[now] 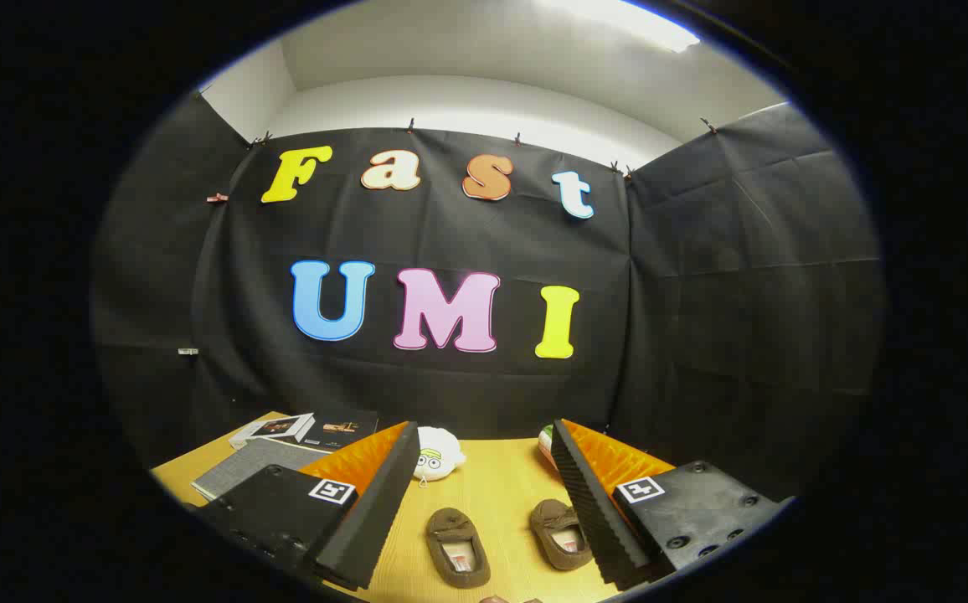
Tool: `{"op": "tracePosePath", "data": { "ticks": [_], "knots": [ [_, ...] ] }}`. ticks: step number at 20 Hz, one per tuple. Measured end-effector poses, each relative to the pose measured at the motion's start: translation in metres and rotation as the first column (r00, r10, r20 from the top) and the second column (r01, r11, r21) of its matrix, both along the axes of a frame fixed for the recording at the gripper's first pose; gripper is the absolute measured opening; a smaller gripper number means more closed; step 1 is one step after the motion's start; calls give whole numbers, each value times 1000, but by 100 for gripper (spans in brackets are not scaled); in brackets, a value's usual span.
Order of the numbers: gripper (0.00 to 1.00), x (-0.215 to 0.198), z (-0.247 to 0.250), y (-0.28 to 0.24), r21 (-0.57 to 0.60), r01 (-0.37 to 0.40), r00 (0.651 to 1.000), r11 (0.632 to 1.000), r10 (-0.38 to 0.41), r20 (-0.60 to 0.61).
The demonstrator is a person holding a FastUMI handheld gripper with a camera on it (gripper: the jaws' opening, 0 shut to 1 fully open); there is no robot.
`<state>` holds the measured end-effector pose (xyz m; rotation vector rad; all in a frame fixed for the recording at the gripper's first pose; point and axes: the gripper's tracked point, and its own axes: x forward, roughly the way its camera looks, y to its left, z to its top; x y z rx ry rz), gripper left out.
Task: Open the storage box then place both shoes into the box .Put the left shoe in first, then the right shoe, with the right side of both shoes facing outward in a uniform manner.
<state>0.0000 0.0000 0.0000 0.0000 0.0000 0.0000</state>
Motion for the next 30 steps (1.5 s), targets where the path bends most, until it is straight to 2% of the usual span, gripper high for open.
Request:
{"op": "tracePosePath", "data": {
  "ticks": [4,13,21,26,28,30],
  "knots": [
    [97,4,-9,-8,10,14,999,1000,-13,-39],
    [97,14,-35,6,85,-13,991,996,24,-134],
    [97,26,-58,33,158,-66,966,985,103,-236],
    [98,45,-78,58,257,-112,924,960,196,-329],
    [98,55,-88,69,304,-129,896,944,242,-371],
    [98,60,-103,81,348,-144,851,926,295,-434]
  ]
}}
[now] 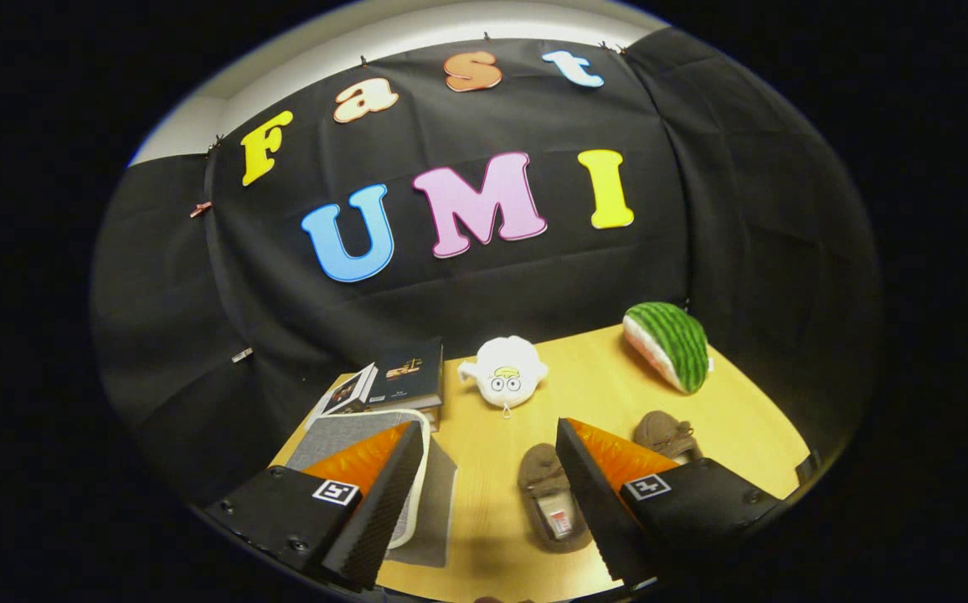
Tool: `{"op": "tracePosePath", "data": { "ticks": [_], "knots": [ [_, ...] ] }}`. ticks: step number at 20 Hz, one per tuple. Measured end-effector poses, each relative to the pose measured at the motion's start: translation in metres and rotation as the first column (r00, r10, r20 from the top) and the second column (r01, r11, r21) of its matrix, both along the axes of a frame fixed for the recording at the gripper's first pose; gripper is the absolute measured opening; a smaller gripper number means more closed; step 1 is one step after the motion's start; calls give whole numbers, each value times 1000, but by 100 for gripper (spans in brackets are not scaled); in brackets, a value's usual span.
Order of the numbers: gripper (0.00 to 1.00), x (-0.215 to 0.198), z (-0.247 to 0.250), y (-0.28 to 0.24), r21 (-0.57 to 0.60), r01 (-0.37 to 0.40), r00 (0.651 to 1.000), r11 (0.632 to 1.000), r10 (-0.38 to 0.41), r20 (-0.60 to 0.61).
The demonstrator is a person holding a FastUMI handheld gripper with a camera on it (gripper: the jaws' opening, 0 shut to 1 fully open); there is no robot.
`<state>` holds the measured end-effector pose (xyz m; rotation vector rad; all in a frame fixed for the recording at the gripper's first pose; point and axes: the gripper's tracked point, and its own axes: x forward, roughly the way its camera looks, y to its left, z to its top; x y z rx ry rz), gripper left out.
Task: Open the storage box then place both shoes into the box .Put the left shoe in first, then the right shoe, with the right side of both shoes facing outward in a uniform manner.
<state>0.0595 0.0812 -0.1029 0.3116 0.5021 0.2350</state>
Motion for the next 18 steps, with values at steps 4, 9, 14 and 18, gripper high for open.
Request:
{"op": "tracePosePath", "data": {
  "ticks": [4,9,14,18],
  "knots": [
    [98,3,-24,32,91,-122,985,988,132,-110],
    [98,-22,-57,80,325,-233,894,917,333,-299],
    [98,-35,-80,103,418,-284,814,863,447,-371],
    [98,-45,-98,118,471,-276,751,838,494,-439]
  ]
}}
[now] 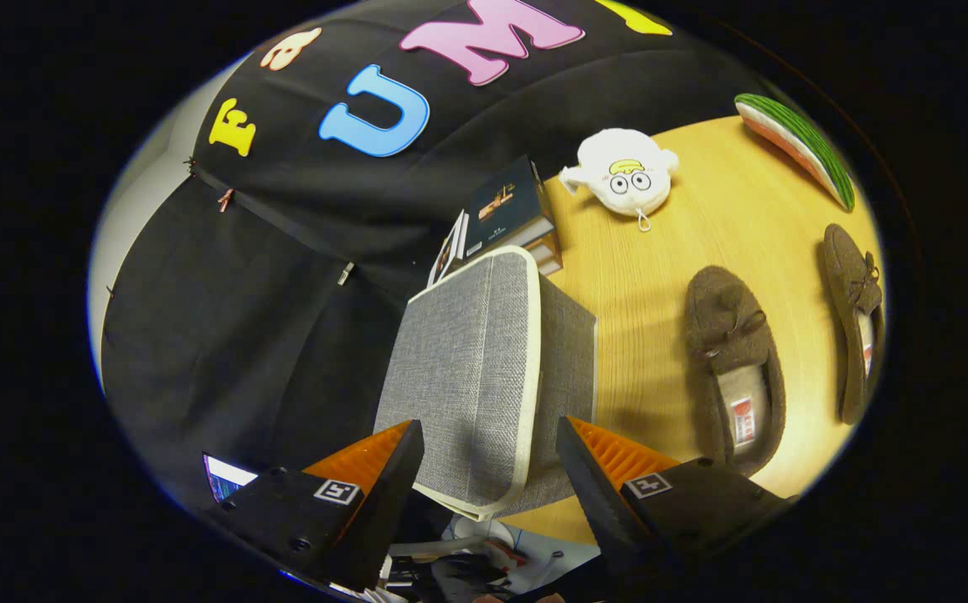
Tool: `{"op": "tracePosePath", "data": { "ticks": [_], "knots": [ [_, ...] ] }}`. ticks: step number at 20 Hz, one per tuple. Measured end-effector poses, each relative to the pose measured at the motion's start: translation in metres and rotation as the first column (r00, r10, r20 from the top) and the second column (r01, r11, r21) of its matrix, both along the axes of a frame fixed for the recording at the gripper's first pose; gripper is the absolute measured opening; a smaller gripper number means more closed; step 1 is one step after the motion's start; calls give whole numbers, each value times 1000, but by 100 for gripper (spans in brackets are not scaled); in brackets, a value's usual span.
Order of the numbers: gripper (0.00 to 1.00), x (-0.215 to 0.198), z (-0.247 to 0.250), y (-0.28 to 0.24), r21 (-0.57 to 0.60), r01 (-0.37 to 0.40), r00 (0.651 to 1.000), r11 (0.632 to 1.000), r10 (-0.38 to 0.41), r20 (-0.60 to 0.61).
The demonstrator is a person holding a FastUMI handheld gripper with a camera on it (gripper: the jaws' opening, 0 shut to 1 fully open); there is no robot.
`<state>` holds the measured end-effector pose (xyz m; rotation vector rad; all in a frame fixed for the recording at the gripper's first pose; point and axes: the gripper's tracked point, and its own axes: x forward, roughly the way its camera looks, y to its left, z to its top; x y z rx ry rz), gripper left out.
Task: Open the storage box then place both shoes into the box .Put the left shoe in first, then the right shoe, with the right side of both shoes facing outward in a uniform manner.
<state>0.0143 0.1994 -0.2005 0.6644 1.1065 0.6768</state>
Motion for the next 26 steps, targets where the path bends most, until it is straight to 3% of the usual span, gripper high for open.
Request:
{"op": "tracePosePath", "data": {
  "ticks": [6,10,11,12,14,15,16,20,26],
  "knots": [
    [96,-2,-22,3,9,7,996,1000,-6,-90],
    [67,-2,-27,6,21,11,991,1000,-8,-136],
    [51,-3,-22,9,51,9,989,999,-2,-146],
    [50,-6,-19,11,66,0,988,998,10,-153],
    [40,-8,-20,13,64,-11,988,998,21,-151],
    [25,-9,-20,11,65,-11,988,998,21,-152],
    [18,-11,-19,14,79,-25,987,997,37,-154],
    [6,-10,-14,12,97,-21,987,995,36,-159],
    [5,-11,9,13,133,-24,989,991,43,-144]
  ]
}}
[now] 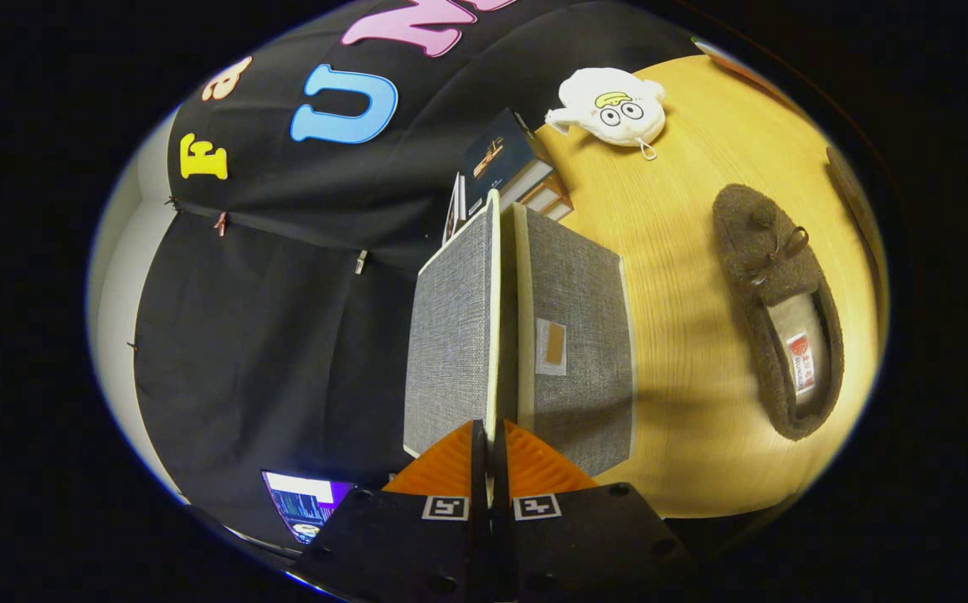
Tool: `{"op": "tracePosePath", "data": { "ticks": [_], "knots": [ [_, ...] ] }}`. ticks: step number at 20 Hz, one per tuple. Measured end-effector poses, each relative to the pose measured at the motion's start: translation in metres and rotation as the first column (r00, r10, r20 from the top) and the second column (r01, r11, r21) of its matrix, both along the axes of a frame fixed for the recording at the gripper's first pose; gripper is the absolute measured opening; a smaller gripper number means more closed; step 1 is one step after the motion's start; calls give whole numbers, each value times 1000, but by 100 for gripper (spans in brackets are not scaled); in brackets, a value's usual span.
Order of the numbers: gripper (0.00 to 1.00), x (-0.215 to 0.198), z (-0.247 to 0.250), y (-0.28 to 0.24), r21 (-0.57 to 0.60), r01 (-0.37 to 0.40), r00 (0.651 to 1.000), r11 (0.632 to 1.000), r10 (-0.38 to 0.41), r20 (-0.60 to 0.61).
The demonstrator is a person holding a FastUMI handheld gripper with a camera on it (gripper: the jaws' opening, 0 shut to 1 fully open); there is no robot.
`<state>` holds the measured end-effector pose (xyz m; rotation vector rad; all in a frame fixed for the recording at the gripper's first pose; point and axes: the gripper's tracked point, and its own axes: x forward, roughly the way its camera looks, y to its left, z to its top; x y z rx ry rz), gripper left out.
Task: Open the storage box then place both shoes into the box .Put the left shoe in first, then the right shoe, with the right side of both shoes facing outward in a uniform manner.
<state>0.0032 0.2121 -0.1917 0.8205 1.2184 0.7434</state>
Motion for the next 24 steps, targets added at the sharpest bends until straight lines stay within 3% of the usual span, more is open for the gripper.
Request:
{"op": "tracePosePath", "data": {
  "ticks": [10,18,24],
  "knots": [
    [5,0,73,35,25,-1,992,1000,-2,129],
    [5,-14,142,122,98,-45,985,994,28,168],
    [5,-32,153,196,81,-86,981,993,71,180]
  ]
}}
